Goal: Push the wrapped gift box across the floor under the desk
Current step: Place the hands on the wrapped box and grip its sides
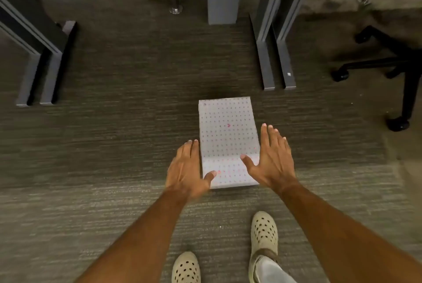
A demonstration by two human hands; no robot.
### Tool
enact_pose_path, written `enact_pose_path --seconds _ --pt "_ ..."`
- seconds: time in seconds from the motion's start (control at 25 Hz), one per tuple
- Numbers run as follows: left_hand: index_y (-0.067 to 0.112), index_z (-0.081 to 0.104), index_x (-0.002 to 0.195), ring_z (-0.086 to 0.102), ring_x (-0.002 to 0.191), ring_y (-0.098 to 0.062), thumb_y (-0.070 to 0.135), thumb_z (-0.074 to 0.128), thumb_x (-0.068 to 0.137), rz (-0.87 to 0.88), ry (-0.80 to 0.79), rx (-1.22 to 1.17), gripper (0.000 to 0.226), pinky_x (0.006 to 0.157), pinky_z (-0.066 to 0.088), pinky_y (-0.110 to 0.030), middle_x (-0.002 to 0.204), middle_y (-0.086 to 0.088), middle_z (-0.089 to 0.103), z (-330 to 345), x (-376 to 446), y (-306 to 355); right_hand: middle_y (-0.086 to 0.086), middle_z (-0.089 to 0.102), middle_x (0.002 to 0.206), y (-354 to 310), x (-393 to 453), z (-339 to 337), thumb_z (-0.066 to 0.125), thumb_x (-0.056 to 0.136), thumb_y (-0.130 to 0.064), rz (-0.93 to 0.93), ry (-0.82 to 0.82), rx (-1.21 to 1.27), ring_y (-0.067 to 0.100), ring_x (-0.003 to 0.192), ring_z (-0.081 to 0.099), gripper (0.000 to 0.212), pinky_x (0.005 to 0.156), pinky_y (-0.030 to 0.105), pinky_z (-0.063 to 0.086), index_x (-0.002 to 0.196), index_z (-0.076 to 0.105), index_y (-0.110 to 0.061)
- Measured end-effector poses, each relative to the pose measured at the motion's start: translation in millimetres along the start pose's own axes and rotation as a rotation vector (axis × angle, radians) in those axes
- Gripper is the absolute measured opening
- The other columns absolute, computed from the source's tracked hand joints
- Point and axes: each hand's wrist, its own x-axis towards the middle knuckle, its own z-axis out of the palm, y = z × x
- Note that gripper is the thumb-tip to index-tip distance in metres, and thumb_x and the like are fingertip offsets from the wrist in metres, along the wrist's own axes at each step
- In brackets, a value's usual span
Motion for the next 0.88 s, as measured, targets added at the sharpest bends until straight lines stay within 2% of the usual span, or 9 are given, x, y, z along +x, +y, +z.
enact_pose_path --seconds 0.12,0.2,0.28,0.36,0.56,0.68,0.88 --pt "0.013 0.021 0.152 0.034 0.136 -0.026 0.049 0.063 0.082 -0.066 -0.020 -0.101 0.089 0.105 0.041 -0.039 0.149 -0.007 0.035 62.2 47.0 -12.5 0.010 0.006 0.172 24.1 41.5 61.0 0.046 0.091 -0.066 0.047 -0.093 0.073 0.033 0.158 0.011 0.097 0.125 0.046 0.013 0.162 0.002 -0.016" --pt "0.015 0.027 0.149 0.037 0.132 -0.024 0.043 0.062 0.083 -0.116 -0.064 -0.127 0.079 0.100 0.045 -0.039 0.143 -0.005 0.039 94.7 76.6 -20.3 0.012 0.022 0.168 31.7 68.1 93.5 0.057 0.091 -0.055 0.091 -0.125 0.176 0.035 0.151 0.029 0.093 0.121 0.049 0.028 0.161 0.011 -0.016" --pt "0.017 0.033 0.145 0.040 0.131 -0.024 0.037 0.062 0.084 -0.161 -0.073 -0.177 0.070 0.098 0.046 -0.040 0.140 -0.004 0.041 125.1 105.6 -26.4 0.014 0.041 0.155 41.7 94.4 122.3 0.063 0.090 -0.046 0.123 -0.103 0.241 0.033 0.137 0.046 0.084 0.113 0.048 0.043 0.156 0.023 -0.013" --pt "0.018 0.036 0.143 0.044 0.130 -0.027 0.031 0.061 0.086 -0.180 -0.111 -0.235 0.064 0.102 0.046 -0.041 0.139 -0.007 0.043 147.6 133.0 -34.4 0.016 0.051 0.143 54.2 118.4 142.5 0.063 0.092 -0.041 0.152 -0.131 0.250 0.033 0.127 0.054 0.072 0.105 0.046 0.050 0.150 0.033 -0.012" --pt "0.013 0.030 0.148 0.049 0.130 -0.030 0.022 0.056 0.094 -0.255 -0.148 -0.357 0.060 0.103 0.044 -0.033 0.146 -0.012 0.041 187.6 176.1 -47.9 0.019 0.052 0.141 77.3 151.0 182.8 0.057 0.099 -0.033 0.227 -0.202 0.305 0.035 0.125 0.057 0.059 0.103 0.042 0.051 0.146 0.037 -0.006" --pt "0.008 0.037 0.146 0.054 0.125 -0.031 0.018 0.054 0.096 -0.339 -0.095 -0.405 0.053 0.101 0.048 -0.033 0.143 -0.014 0.050 198.3 189.8 -53.6 0.019 0.059 0.133 81.9 163.9 195.7 0.056 0.100 -0.030 0.275 -0.210 0.340 0.031 0.118 0.062 0.050 0.097 0.040 0.055 0.141 0.045 -0.003" --pt "0.008 0.054 0.128 0.062 0.111 -0.032 0.010 0.050 0.096 -0.492 -0.049 -0.568 0.032 0.089 0.055 -0.037 0.126 -0.013 0.063 200.1 204.8 -57.0 0.014 0.064 0.134 94.3 181.8 203.9 0.062 0.098 -0.024 0.384 -0.189 0.695 0.036 0.121 0.063 0.041 0.099 0.047 0.055 0.135 0.058 -0.007"
